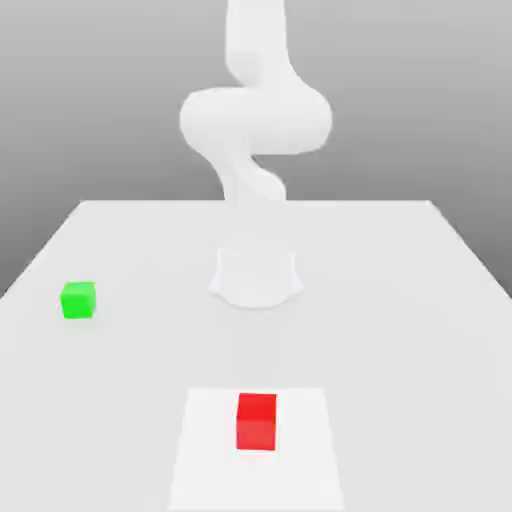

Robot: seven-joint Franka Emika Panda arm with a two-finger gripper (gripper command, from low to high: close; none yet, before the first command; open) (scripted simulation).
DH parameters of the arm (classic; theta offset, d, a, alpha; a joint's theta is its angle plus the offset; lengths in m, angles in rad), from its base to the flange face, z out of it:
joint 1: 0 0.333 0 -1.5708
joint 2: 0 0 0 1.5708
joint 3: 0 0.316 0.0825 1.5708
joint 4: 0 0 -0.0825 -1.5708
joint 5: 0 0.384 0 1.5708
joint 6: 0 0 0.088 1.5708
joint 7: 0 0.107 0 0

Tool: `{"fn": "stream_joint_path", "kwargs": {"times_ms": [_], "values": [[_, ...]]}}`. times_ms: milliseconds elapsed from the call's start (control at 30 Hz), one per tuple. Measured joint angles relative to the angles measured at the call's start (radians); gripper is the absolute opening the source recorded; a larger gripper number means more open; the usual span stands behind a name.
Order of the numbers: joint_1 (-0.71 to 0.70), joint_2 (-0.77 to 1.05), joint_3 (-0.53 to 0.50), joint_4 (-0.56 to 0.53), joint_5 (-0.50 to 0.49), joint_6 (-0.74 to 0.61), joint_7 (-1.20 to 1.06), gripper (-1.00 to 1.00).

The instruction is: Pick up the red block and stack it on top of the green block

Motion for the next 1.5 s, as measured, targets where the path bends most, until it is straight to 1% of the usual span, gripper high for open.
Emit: {"fn": "stream_joint_path", "kwargs": {"times_ms": [633,833,867,1100,1300,1500], "values": [[-0.004,0.702,0.007,-0.388,0.000,0.409,0.041,0.00],[-0.001,0.919,0.004,-0.382,-0.006,0.585,0.048,0.00],[-0.001,0.954,0.003,-0.377,-0.007,0.615,0.048,-1.00],[-0.003,0.963,0.005,-0.376,-0.010,0.622,0.051,-1.00],[-0.010,0.772,0.012,-0.404,-0.006,0.460,0.048,-1.00],[-0.271,0.657,-0.115,-0.443,-0.099,0.394,0.146,-1.00]]}}
